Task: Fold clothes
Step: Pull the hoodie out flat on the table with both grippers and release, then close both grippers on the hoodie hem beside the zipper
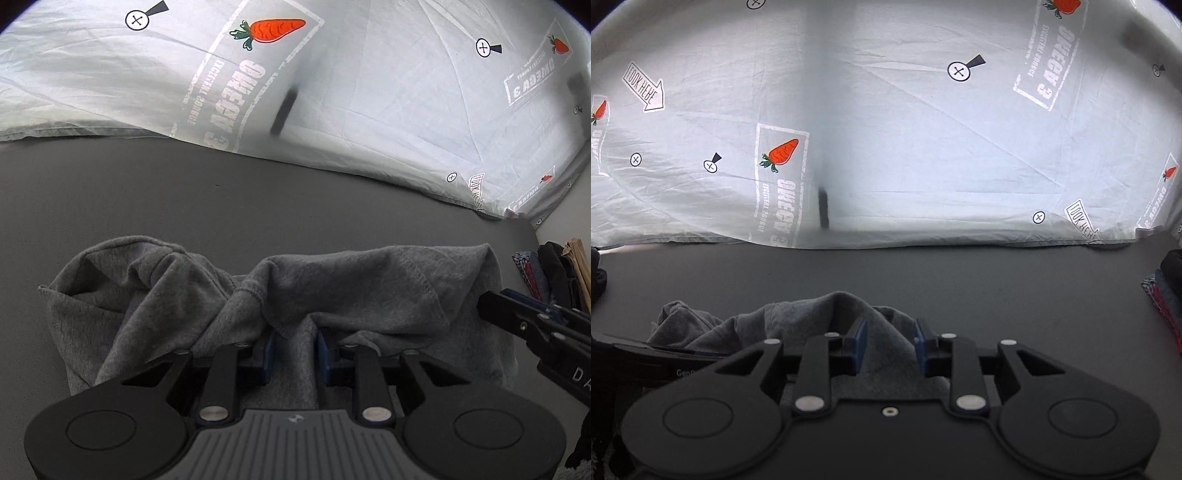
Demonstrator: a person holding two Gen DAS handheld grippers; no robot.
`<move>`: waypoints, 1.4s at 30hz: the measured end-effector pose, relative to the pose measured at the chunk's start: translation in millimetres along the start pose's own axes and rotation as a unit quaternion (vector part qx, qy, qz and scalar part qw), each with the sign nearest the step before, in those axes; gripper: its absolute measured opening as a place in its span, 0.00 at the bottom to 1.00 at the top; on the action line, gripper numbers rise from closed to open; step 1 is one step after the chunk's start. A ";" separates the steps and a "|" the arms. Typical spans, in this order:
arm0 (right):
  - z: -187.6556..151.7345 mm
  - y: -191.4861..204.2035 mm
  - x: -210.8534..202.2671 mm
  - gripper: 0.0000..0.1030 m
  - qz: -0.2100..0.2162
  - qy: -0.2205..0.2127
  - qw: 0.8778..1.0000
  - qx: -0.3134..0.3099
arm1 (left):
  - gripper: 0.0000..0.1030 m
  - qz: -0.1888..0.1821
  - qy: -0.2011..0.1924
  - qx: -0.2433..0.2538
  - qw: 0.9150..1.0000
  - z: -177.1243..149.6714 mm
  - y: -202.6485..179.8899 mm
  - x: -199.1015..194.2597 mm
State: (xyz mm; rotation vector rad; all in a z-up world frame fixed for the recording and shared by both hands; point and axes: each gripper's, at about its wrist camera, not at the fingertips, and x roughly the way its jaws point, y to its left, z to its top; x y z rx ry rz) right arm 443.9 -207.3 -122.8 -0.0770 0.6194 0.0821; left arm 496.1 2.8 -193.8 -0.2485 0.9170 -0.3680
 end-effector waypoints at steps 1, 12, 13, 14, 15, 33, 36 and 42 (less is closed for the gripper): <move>-5.1 1.3 11.7 0.26 0.016 0.017 1.000 0.011 | 0.27 -0.005 0.001 0.001 1.000 1.0 1.3 -0.6; -9.2 -6.7 -53.8 0.57 -0.016 0.016 1.000 -0.010 | 0.86 0.037 -0.096 0.108 0.989 2.5 -43.5 -111.2; -13.1 -9.5 -66.7 0.59 -0.016 0.014 1.000 -0.001 | 0.86 0.051 -0.098 0.106 0.988 -3.6 -43.8 -123.9; -19.4 -11.6 -77.7 0.62 -0.017 0.013 1.000 0.006 | 0.87 0.062 -0.098 0.101 0.988 -11.2 -42.3 -133.8; -26.2 -13.5 -88.4 0.69 -0.018 0.012 1.000 0.012 | 0.87 0.071 -0.098 0.097 0.988 -19.4 -40.2 -142.6; -171.1 -77.8 -181.4 0.85 0.004 0.135 0.989 0.062 | 0.91 0.119 0.031 -0.091 0.988 -223.8 -26.0 -208.8; -186.8 -91.3 -188.3 0.83 0.016 0.160 0.984 0.078 | 0.91 0.096 0.036 -0.119 0.988 -238.9 -32.7 -210.8; -207.5 -88.1 -196.6 0.83 0.048 0.193 0.978 0.059 | 0.90 0.101 0.054 -0.145 0.983 -258.8 -45.4 -208.0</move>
